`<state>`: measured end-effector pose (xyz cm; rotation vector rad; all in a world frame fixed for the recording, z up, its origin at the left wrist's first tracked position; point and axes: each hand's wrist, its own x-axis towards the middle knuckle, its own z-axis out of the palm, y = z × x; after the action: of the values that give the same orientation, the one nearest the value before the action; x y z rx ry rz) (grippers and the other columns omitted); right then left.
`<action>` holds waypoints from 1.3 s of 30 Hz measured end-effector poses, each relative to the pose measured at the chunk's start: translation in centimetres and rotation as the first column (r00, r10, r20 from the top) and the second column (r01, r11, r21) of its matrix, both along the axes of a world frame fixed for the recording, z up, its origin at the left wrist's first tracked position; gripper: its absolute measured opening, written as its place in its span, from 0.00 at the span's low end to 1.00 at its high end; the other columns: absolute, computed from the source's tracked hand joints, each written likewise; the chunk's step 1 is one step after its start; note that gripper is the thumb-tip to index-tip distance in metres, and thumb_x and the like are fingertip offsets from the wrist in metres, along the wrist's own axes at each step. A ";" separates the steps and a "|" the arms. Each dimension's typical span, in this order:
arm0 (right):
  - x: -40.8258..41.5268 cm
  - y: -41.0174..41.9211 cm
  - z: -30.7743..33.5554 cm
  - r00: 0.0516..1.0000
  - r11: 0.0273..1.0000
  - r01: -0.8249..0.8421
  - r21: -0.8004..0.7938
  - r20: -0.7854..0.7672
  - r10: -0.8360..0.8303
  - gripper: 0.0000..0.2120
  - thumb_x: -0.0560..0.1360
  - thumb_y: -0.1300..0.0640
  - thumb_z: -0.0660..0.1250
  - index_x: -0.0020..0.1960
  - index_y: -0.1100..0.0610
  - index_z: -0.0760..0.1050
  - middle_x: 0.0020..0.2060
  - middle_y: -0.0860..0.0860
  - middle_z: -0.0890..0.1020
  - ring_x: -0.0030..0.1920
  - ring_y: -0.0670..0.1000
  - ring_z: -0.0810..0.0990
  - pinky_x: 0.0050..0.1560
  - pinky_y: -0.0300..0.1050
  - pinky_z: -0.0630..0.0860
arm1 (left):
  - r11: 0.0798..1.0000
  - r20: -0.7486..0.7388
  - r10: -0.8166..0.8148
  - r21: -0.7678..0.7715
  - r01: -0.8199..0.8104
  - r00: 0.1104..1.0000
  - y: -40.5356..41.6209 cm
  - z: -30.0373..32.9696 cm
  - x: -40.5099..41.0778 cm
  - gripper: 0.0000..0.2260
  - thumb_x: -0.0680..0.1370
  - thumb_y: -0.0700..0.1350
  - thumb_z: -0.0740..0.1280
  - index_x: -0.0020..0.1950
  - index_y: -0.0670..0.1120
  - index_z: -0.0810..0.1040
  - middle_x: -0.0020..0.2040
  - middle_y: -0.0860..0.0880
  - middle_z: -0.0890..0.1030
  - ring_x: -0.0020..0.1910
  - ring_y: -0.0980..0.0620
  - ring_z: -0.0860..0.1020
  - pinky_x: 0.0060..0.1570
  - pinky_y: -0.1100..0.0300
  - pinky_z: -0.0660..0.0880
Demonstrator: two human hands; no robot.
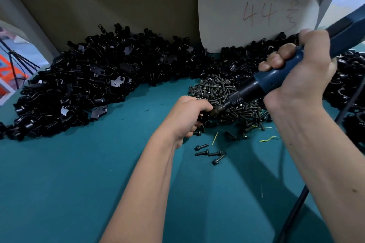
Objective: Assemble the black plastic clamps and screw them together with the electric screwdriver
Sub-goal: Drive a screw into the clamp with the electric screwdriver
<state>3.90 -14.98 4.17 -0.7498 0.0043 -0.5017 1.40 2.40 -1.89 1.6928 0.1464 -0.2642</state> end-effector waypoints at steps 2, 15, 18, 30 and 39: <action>0.1 0.0 -0.1 1.000 1.000 0.001 0.011 -0.015 -0.001 0.09 0.77 0.62 0.64 0.47 0.56 0.63 0.29 0.51 0.68 0.27 0.51 0.66 0.32 0.44 0.67 | 1.000 -0.001 0.004 0.005 -0.004 1.000 0.0 0.1 0.0 0.09 0.69 0.48 0.67 0.38 0.49 0.67 0.26 0.54 0.64 0.22 0.56 0.57 0.21 0.68 0.52; -0.1 0.1 -0.2 1.000 1.000 -0.011 0.015 -0.002 0.011 0.09 0.77 0.63 0.65 0.46 0.56 0.64 0.29 0.51 0.68 0.27 0.51 0.66 0.31 0.44 0.67 | 1.000 -0.019 -0.020 0.010 0.020 1.000 0.2 0.0 0.0 0.09 0.77 0.44 0.66 0.39 0.48 0.68 0.26 0.54 0.65 0.22 0.56 0.57 0.21 0.68 0.52; -0.1 0.1 -0.1 1.000 1.000 -0.007 0.015 0.001 0.007 0.09 0.77 0.63 0.65 0.45 0.56 0.63 0.28 0.50 0.68 0.27 0.51 0.66 0.31 0.44 0.68 | 1.000 -0.012 -0.011 0.007 0.011 1.000 0.1 0.2 0.0 0.09 0.73 0.46 0.67 0.39 0.49 0.67 0.27 0.53 0.63 0.22 0.56 0.56 0.22 0.67 0.51; 0.4 -0.7 -0.4 0.999 1.000 0.008 0.021 -0.048 -0.007 0.09 0.75 0.62 0.66 0.46 0.56 0.64 0.29 0.50 0.68 0.27 0.51 0.66 0.32 0.44 0.67 | 0.995 0.048 -0.002 0.103 -0.003 0.999 -0.6 0.0 -0.2 0.08 0.76 0.46 0.67 0.41 0.47 0.69 0.25 0.57 0.63 0.19 0.58 0.60 0.20 0.65 0.55; 0.3 -1.2 -0.1 0.999 1.000 -0.017 0.007 -0.044 0.017 0.09 0.78 0.63 0.64 0.45 0.56 0.64 0.29 0.51 0.68 0.27 0.50 0.66 0.32 0.44 0.67 | 0.986 0.110 -0.040 0.166 0.021 0.993 -0.8 -0.1 -0.2 0.09 0.72 0.52 0.66 0.39 0.48 0.70 0.25 0.57 0.64 0.21 0.57 0.61 0.27 0.59 0.56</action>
<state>4.19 -16.21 4.07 -0.7534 0.0403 -0.4690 1.19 1.55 -1.96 1.8708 0.0594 -0.1819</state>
